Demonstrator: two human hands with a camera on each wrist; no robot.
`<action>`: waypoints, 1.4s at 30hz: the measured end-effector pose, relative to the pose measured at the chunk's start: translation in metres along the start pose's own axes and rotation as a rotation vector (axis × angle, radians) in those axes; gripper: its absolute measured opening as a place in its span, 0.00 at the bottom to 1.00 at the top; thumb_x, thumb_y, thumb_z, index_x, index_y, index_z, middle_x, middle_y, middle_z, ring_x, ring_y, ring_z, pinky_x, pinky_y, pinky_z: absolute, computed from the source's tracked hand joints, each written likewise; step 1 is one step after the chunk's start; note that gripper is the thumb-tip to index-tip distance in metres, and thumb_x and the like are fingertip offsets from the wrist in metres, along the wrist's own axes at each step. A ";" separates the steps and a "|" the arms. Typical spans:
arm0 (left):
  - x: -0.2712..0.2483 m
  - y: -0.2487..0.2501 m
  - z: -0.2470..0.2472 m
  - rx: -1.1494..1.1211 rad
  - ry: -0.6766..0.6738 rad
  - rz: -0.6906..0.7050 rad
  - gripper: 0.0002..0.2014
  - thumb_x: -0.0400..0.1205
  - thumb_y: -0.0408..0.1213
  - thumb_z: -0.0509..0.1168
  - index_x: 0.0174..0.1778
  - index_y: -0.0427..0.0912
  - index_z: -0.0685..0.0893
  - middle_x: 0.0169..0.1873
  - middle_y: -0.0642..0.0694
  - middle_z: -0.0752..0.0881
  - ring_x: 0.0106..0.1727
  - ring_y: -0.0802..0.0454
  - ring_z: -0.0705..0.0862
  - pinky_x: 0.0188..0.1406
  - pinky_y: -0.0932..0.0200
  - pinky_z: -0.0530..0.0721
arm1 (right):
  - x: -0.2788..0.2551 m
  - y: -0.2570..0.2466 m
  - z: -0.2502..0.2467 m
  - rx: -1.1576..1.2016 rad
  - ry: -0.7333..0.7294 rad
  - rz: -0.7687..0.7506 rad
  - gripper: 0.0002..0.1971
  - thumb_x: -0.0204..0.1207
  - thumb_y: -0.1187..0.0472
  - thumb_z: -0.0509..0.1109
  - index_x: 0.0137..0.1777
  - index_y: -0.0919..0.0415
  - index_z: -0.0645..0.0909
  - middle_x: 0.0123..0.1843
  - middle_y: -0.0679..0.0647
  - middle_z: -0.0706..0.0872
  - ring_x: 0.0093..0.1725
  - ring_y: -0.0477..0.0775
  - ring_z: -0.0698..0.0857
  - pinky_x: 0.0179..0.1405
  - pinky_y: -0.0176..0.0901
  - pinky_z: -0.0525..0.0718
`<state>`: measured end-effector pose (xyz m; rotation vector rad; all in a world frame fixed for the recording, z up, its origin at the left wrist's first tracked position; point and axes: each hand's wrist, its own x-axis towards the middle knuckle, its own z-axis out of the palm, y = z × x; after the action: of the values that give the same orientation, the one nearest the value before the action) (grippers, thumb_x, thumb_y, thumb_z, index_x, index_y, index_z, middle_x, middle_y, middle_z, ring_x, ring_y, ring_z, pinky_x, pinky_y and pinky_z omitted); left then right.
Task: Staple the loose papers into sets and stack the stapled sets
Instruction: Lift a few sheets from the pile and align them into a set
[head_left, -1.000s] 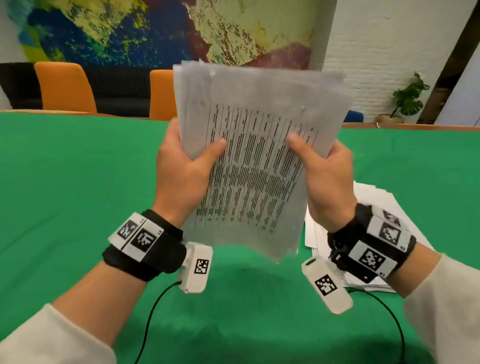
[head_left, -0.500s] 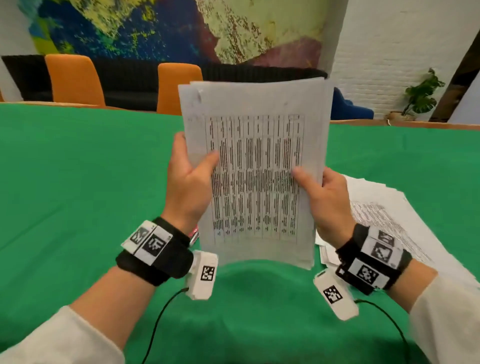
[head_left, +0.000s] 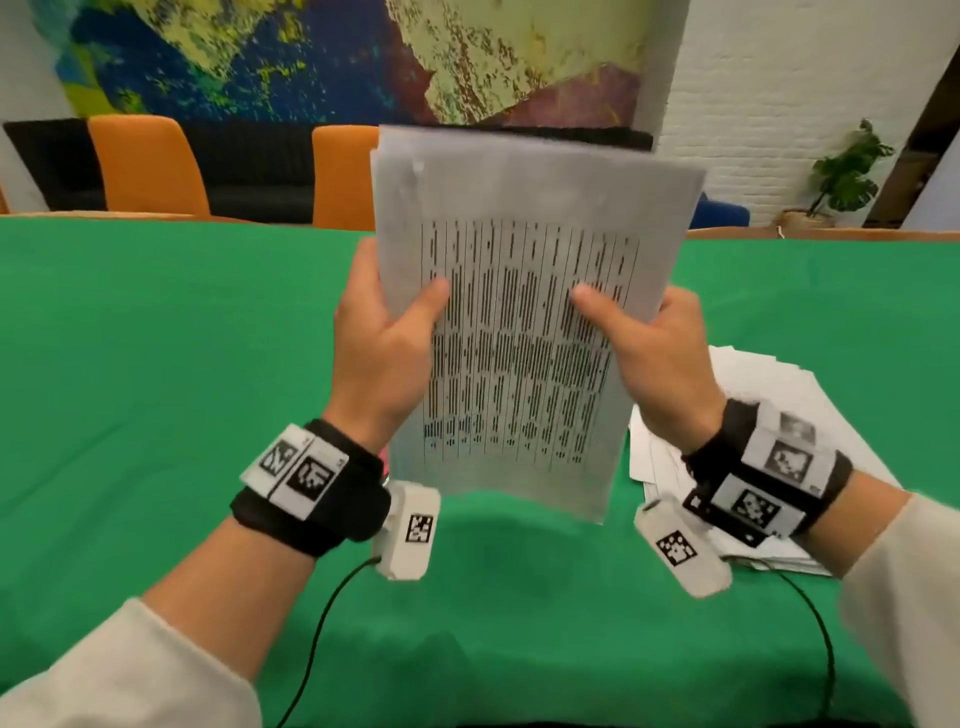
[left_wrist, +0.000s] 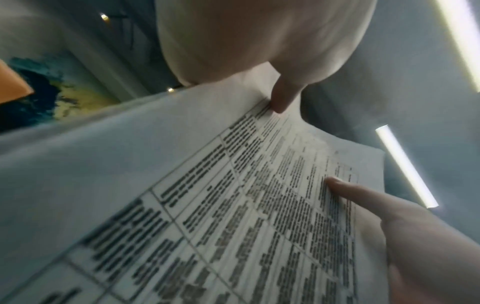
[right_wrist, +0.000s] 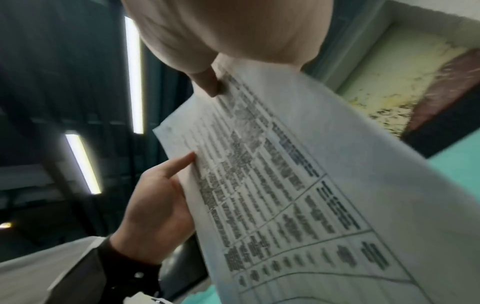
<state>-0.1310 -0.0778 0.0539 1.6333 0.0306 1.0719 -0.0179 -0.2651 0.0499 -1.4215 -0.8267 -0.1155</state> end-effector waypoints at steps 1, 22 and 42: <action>0.011 0.008 0.002 -0.011 0.007 0.030 0.14 0.85 0.31 0.68 0.66 0.45 0.79 0.60 0.47 0.90 0.62 0.51 0.91 0.63 0.47 0.90 | 0.007 -0.011 0.000 0.010 0.001 -0.037 0.08 0.86 0.65 0.71 0.58 0.52 0.88 0.55 0.50 0.95 0.56 0.54 0.94 0.55 0.52 0.93; 0.057 0.031 0.005 -0.019 -0.043 0.062 0.16 0.84 0.31 0.70 0.68 0.37 0.82 0.59 0.44 0.92 0.60 0.50 0.92 0.57 0.50 0.92 | 0.061 -0.036 -0.015 0.109 0.089 -0.035 0.07 0.85 0.60 0.73 0.59 0.59 0.89 0.55 0.56 0.95 0.56 0.59 0.94 0.57 0.59 0.92; -0.001 -0.045 -0.004 -0.024 -0.062 -0.273 0.14 0.85 0.27 0.70 0.66 0.41 0.88 0.57 0.50 0.94 0.59 0.51 0.92 0.67 0.40 0.88 | 0.012 0.029 -0.007 0.097 0.023 0.250 0.13 0.79 0.61 0.78 0.63 0.59 0.89 0.58 0.55 0.95 0.59 0.59 0.93 0.65 0.67 0.89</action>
<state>-0.1118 -0.0588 0.0182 1.5871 0.1931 0.8098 0.0095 -0.2610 0.0329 -1.4171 -0.6220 0.0982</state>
